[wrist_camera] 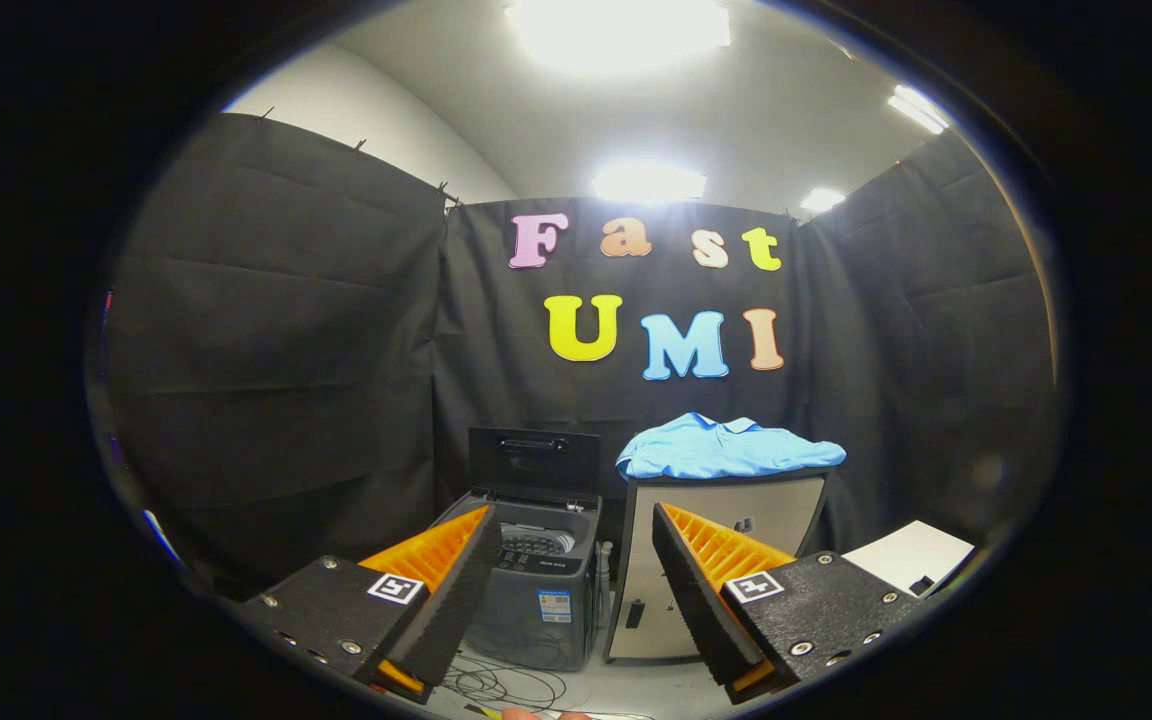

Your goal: Put the clothes into the washing machine and then close the washing machine lid.

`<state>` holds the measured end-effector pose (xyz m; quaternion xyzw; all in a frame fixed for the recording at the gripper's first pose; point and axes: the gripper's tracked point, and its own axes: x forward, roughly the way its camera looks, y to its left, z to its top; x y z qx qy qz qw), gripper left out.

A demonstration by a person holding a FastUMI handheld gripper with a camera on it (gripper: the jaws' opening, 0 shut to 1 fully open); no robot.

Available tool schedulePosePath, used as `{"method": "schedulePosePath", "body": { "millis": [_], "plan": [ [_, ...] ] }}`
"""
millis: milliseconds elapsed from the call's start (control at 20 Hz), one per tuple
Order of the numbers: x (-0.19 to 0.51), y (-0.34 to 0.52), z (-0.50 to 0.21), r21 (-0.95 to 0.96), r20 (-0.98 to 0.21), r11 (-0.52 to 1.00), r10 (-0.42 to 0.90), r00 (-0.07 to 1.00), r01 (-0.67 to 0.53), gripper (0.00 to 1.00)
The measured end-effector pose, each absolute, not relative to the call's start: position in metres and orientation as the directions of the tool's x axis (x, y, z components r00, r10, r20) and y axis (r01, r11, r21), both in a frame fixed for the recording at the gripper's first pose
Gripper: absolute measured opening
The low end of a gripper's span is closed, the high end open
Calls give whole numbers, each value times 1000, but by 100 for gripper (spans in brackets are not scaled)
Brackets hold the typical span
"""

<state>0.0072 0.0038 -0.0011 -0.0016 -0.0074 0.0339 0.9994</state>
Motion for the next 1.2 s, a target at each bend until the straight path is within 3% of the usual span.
{"method": "schedulePosePath", "body": {
  "millis": [1200],
  "plan": [
    [11,3,-2,-5,4,999,35,999,-35,94]
  ]
}}
